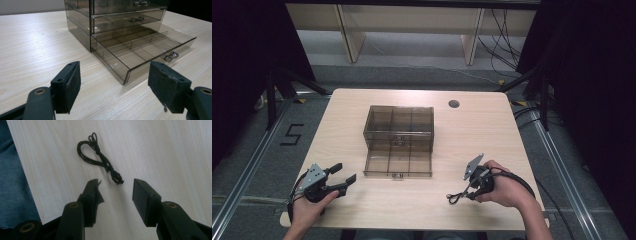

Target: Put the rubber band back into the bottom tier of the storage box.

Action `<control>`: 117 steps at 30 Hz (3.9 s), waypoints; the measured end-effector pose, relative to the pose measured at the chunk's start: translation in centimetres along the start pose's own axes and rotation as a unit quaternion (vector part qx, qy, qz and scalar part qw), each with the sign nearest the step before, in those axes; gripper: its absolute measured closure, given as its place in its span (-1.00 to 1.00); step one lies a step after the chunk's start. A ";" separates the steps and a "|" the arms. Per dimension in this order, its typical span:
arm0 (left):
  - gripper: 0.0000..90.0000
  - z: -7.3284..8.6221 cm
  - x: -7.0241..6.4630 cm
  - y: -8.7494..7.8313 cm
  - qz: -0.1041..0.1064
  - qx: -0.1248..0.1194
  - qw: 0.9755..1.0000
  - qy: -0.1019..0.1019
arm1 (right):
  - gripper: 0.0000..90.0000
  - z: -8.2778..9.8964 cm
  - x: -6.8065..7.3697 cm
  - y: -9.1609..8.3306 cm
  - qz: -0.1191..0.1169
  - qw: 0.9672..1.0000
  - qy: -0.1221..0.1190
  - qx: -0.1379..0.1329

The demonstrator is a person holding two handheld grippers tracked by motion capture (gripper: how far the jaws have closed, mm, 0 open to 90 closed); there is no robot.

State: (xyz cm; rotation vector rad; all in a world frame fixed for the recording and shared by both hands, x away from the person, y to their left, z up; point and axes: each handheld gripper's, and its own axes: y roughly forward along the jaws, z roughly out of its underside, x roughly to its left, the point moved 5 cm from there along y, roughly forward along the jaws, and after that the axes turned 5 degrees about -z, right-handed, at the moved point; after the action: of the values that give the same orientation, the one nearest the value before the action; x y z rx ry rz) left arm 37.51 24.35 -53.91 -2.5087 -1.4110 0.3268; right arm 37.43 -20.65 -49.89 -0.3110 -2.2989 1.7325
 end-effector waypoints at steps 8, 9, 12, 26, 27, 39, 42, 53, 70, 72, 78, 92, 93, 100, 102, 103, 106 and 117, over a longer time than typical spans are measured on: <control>-0.42 0.0 0.0 0.0 0.000 0.000 1.000 0.001 | 0.31 -0.8 -0.1 1.0 -0.002 0.999 -0.019 0.028; -0.42 0.0 0.0 0.0 0.000 0.000 1.000 0.001 | 0.32 -0.8 -0.1 1.1 -0.006 0.999 -0.024 0.034; -0.42 0.0 0.0 0.0 0.000 0.001 1.000 0.002 | 0.34 -0.9 -0.2 1.4 0.002 0.998 -0.019 0.057; -0.41 0.0 0.0 0.0 0.000 0.001 1.000 0.001 | 0.48 -1.9 -0.3 2.3 -0.004 0.996 -0.045 0.074; -0.41 0.0 0.0 0.0 0.001 0.001 1.000 0.001 | 0.48 -1.9 -0.2 2.4 -0.007 0.996 -0.043 0.078; -0.40 0.0 -0.1 0.0 0.001 0.001 1.000 0.001 | 0.64 -2.1 0.1 2.8 -0.013 0.995 -0.047 0.089; -0.40 0.0 -0.1 0.0 0.001 0.001 1.000 0.002 | 0.73 -2.1 0.1 2.7 -0.015 0.995 -0.047 0.092; -0.40 0.0 0.0 0.0 0.002 0.000 1.000 0.000 | 0.87 -2.1 0.3 2.9 -0.021 0.994 -0.051 0.097; -0.40 0.0 0.0 0.1 0.003 -0.001 1.000 -0.001 | 0.95 -2.1 0.8 2.6 -0.037 0.995 -0.036 0.090; -0.40 0.0 0.0 0.0 0.001 0.000 1.000 -0.001 | 0.95 -2.1 0.8 2.4 -0.037 0.995 -0.035 0.085; -0.40 0.0 0.0 0.0 0.001 0.001 1.000 -0.001 | 0.95 -2.0 0.7 1.8 -0.035 0.997 -0.029 0.070; -0.40 0.0 0.0 0.0 0.000 0.002 1.000 0.000 | 0.95 -2.2 0.8 1.3 -0.027 0.999 -0.033 0.014; -0.40 0.0 0.0 0.0 0.000 0.002 1.000 0.001 | 0.95 -2.2 0.8 1.3 -0.026 0.999 -0.037 0.002; -0.40 0.0 0.0 0.0 -0.001 0.002 1.000 0.001 | 0.95 -2.3 0.9 0.8 -0.025 0.999 -0.038 -0.024; -0.40 0.0 0.0 0.0 -0.001 0.002 1.000 0.001 | 0.95 -2.3 0.9 0.9 -0.025 0.998 -0.032 -0.042; -0.40 0.0 0.0 0.0 -0.001 0.002 1.000 0.001 | 0.95 -2.4 0.8 0.8 -0.020 0.998 -0.035 -0.051; -0.40 0.0 0.0 0.0 -0.001 0.002 1.000 0.001 | 0.95 -2.4 0.8 0.7 -0.019 0.997 -0.034 -0.069; -0.40 0.0 0.0 0.0 -0.001 0.002 1.000 0.001 | 0.95 -2.1 0.4 0.4 0.002 0.989 -0.001 -0.146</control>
State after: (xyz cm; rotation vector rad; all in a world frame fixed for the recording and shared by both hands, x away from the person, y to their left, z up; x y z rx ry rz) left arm 37.51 24.32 -53.92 -2.5048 -1.4102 0.3259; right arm 37.70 -18.51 -49.68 -0.3668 -2.5552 1.3954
